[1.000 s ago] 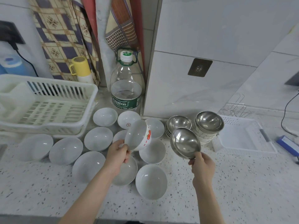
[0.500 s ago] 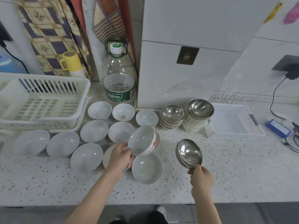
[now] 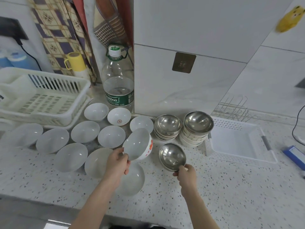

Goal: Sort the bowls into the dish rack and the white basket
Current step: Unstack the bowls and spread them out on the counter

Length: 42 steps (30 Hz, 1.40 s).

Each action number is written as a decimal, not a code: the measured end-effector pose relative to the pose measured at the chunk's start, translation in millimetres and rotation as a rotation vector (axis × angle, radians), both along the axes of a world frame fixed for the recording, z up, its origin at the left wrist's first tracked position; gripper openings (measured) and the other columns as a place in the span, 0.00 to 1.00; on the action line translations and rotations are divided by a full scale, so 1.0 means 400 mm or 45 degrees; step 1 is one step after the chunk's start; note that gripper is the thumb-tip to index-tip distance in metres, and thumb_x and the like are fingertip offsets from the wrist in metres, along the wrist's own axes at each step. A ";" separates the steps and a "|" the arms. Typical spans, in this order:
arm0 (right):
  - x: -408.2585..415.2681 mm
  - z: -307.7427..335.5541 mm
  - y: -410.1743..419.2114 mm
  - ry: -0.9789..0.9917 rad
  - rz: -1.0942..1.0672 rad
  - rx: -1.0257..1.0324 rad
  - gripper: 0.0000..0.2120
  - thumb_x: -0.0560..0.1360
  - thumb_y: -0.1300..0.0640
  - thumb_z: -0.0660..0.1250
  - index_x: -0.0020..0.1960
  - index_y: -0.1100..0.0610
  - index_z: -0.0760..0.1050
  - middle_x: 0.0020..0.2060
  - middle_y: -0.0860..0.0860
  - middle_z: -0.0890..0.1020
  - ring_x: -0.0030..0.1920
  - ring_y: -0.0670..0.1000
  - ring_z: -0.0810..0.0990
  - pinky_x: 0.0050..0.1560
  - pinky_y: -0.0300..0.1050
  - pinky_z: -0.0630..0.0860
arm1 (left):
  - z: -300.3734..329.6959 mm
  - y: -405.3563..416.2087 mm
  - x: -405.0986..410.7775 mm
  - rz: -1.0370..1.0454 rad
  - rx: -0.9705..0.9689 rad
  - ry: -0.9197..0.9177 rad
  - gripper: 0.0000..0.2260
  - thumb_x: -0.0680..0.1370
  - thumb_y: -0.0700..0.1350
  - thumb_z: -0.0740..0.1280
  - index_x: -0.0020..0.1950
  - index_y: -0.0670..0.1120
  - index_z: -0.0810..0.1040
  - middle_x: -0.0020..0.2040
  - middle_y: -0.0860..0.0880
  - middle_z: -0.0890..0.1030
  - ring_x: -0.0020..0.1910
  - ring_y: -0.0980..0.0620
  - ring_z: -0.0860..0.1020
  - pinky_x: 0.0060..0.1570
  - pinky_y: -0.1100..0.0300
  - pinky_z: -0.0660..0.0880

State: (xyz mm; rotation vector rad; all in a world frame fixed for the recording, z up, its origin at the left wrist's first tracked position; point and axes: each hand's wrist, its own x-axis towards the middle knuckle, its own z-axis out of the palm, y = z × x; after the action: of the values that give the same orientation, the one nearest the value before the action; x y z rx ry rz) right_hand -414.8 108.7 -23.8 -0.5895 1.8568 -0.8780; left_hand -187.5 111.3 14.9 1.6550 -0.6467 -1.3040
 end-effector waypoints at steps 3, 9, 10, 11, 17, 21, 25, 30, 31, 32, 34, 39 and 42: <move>0.004 -0.014 -0.023 -0.020 0.086 0.024 0.17 0.78 0.62 0.58 0.67 0.59 0.68 0.31 0.55 0.81 0.30 0.49 0.70 0.29 0.42 0.65 | -0.004 0.015 -0.016 0.053 0.010 -0.012 0.12 0.78 0.32 0.57 0.54 0.41 0.77 0.25 0.48 0.69 0.20 0.55 0.61 0.20 0.63 0.61; 0.032 -0.034 -0.052 -0.030 0.129 0.010 0.17 0.78 0.62 0.58 0.66 0.59 0.69 0.31 0.55 0.82 0.32 0.50 0.73 0.32 0.44 0.68 | -0.014 0.028 -0.017 0.105 0.038 -0.012 0.11 0.78 0.33 0.59 0.58 0.40 0.76 0.25 0.47 0.70 0.20 0.56 0.62 0.19 0.63 0.61; 0.036 -0.036 -0.055 -0.028 0.132 0.003 0.17 0.78 0.62 0.58 0.66 0.59 0.69 0.31 0.55 0.82 0.32 0.50 0.75 0.33 0.44 0.69 | -0.015 0.030 -0.015 0.111 0.039 -0.015 0.12 0.78 0.33 0.59 0.58 0.41 0.77 0.25 0.48 0.70 0.20 0.56 0.62 0.19 0.63 0.61; 0.039 -0.038 -0.056 -0.024 0.131 0.000 0.17 0.77 0.62 0.58 0.66 0.59 0.69 0.31 0.55 0.82 0.33 0.50 0.76 0.34 0.44 0.71 | -0.015 0.033 -0.012 0.115 0.037 -0.018 0.12 0.78 0.34 0.59 0.58 0.41 0.77 0.25 0.48 0.70 0.20 0.55 0.62 0.19 0.63 0.61; 0.045 -0.055 -0.048 -0.007 0.123 -0.012 0.17 0.79 0.60 0.60 0.67 0.58 0.68 0.33 0.54 0.83 0.36 0.51 0.80 0.35 0.44 0.73 | -0.015 0.048 0.009 0.106 0.011 -0.018 0.14 0.79 0.35 0.60 0.61 0.45 0.76 0.24 0.49 0.70 0.20 0.56 0.62 0.20 0.63 0.62; 0.049 -0.062 -0.039 -0.025 0.122 -0.005 0.19 0.80 0.55 0.60 0.70 0.57 0.66 0.31 0.53 0.84 0.34 0.51 0.76 0.33 0.44 0.71 | -0.006 0.060 0.016 0.044 -0.012 -0.096 0.16 0.77 0.34 0.58 0.61 0.47 0.76 0.27 0.48 0.72 0.21 0.56 0.65 0.21 0.63 0.64; 0.048 -0.056 -0.029 -0.062 0.120 0.020 0.23 0.81 0.53 0.59 0.74 0.56 0.62 0.35 0.55 0.85 0.32 0.50 0.71 0.31 0.42 0.68 | -0.002 0.073 0.013 -0.043 -0.031 -0.196 0.15 0.78 0.34 0.59 0.58 0.51 0.75 0.27 0.49 0.74 0.21 0.56 0.67 0.22 0.63 0.66; 0.034 -0.037 0.008 -0.123 0.107 0.037 0.24 0.81 0.51 0.59 0.75 0.55 0.60 0.44 0.55 0.84 0.30 0.50 0.70 0.28 0.41 0.65 | -0.009 0.089 -0.010 -0.229 -0.059 -0.294 0.14 0.78 0.35 0.58 0.54 0.53 0.75 0.27 0.52 0.76 0.21 0.58 0.69 0.21 0.63 0.65; 0.027 -0.033 0.019 -0.110 0.114 0.023 0.22 0.81 0.50 0.59 0.73 0.56 0.63 0.43 0.55 0.84 0.31 0.50 0.70 0.28 0.41 0.65 | -0.013 0.090 -0.017 -0.280 -0.064 -0.338 0.14 0.78 0.35 0.58 0.55 0.53 0.75 0.28 0.51 0.76 0.22 0.58 0.71 0.22 0.62 0.65; 0.019 -0.029 0.031 -0.100 0.131 0.001 0.19 0.81 0.50 0.59 0.70 0.56 0.67 0.42 0.55 0.84 0.31 0.49 0.69 0.28 0.41 0.65 | -0.017 0.091 -0.026 -0.336 -0.073 -0.399 0.14 0.78 0.36 0.59 0.56 0.53 0.74 0.29 0.51 0.76 0.25 0.57 0.72 0.23 0.62 0.66; 0.001 -0.018 0.056 -0.111 0.186 -0.053 0.14 0.81 0.49 0.59 0.60 0.57 0.75 0.36 0.55 0.84 0.28 0.48 0.68 0.26 0.39 0.65 | -0.027 0.093 -0.046 -0.475 -0.100 -0.559 0.14 0.77 0.38 0.60 0.58 0.53 0.74 0.31 0.51 0.76 0.28 0.57 0.74 0.27 0.64 0.68; -0.054 0.017 0.116 -0.172 0.416 -0.203 0.13 0.81 0.52 0.61 0.49 0.58 0.81 0.29 0.58 0.80 0.21 0.44 0.68 0.22 0.36 0.63 | -0.060 0.107 -0.109 -0.725 -0.101 -0.677 0.15 0.78 0.39 0.59 0.63 0.50 0.74 0.31 0.51 0.73 0.25 0.58 0.69 0.25 0.67 0.65; -0.087 0.025 0.141 -0.111 0.624 -0.193 0.06 0.78 0.58 0.65 0.51 0.58 0.80 0.28 0.51 0.80 0.23 0.42 0.71 0.26 0.36 0.66 | -0.077 0.112 -0.139 -0.775 -0.080 -0.705 0.15 0.78 0.39 0.58 0.63 0.50 0.74 0.30 0.53 0.72 0.22 0.59 0.68 0.21 0.69 0.62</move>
State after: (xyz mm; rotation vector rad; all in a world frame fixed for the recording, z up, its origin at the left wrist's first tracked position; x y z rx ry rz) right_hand -449.7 165.1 -13.9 -1.0310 1.4794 -0.7018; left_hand -243.1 155.9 -15.8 1.8497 -1.6022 -1.1940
